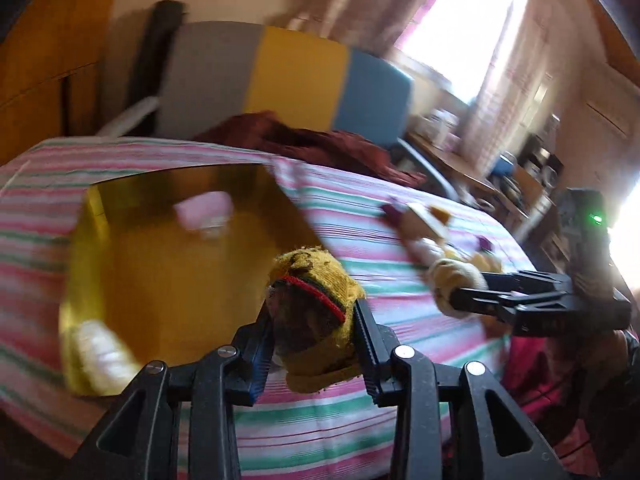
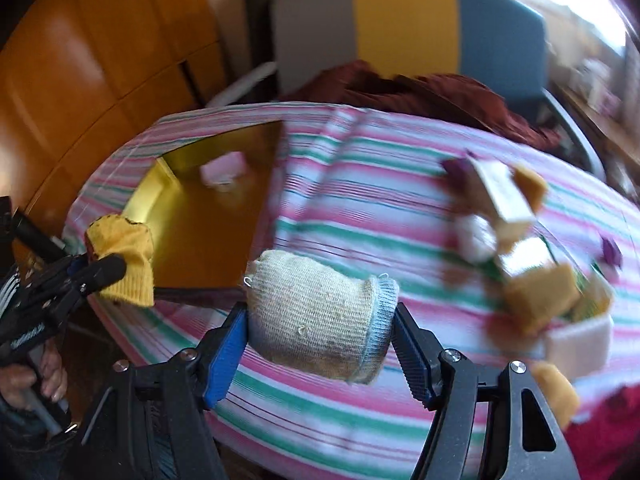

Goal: Organize objects
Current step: 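Place the puppet in the tray with the left gripper while the right gripper places the sock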

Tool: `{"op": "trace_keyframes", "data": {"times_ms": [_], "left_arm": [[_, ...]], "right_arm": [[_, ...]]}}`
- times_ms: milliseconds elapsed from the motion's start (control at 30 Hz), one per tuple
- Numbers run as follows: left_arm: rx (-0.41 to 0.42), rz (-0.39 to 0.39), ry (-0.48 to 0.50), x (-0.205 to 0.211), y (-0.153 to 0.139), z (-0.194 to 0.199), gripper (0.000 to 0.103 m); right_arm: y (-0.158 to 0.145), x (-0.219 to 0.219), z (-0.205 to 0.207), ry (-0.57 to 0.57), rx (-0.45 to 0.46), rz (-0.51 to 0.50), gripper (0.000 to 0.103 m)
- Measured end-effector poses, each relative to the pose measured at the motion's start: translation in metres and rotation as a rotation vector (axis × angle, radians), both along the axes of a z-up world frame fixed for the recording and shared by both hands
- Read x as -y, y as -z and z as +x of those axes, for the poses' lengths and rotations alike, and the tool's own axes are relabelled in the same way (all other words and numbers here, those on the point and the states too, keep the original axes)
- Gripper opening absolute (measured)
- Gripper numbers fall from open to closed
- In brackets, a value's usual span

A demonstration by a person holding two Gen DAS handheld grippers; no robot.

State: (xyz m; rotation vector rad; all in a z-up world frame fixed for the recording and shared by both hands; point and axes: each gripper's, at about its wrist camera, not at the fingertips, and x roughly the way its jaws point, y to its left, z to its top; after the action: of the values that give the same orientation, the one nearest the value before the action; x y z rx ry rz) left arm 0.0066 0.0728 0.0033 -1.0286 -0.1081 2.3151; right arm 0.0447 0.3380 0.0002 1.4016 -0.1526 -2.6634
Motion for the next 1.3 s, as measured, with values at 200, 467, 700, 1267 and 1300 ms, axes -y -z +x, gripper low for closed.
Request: {"op": "trace_keyframes", "data": {"times_ms": [200,467,700,1267,1300], "left_arm": [[0.017,0.003,-0.137,0.052,0.006,-0.015,0.037],[-0.026,-0.106,-0.213,0.081,0.009,-0.040,0.037],[0.012,-0.278,-0.134,0.072,0.037,-0.071,0.038],[0.087,-0.217,-0.119,0.086,0.050,-0.038,0.056],[0.078,-0.205,-0.138,0.090,0.045,-0.035,0.056]], "right_arm": [[-0.005,0.053,-0.021,-0.122,-0.030,-0.008,0.070],[0.013,0.111,-0.059,-0.227,-0.025,0.012,0.070],[0.048,0.133,-0.083,-0.253,0.049,0.017,0.070],[0.055,0.117,-0.070,-0.205,0.067,-0.086,0.094],[0.052,0.116,-0.068,-0.199,0.057,-0.086,0.094]]}}
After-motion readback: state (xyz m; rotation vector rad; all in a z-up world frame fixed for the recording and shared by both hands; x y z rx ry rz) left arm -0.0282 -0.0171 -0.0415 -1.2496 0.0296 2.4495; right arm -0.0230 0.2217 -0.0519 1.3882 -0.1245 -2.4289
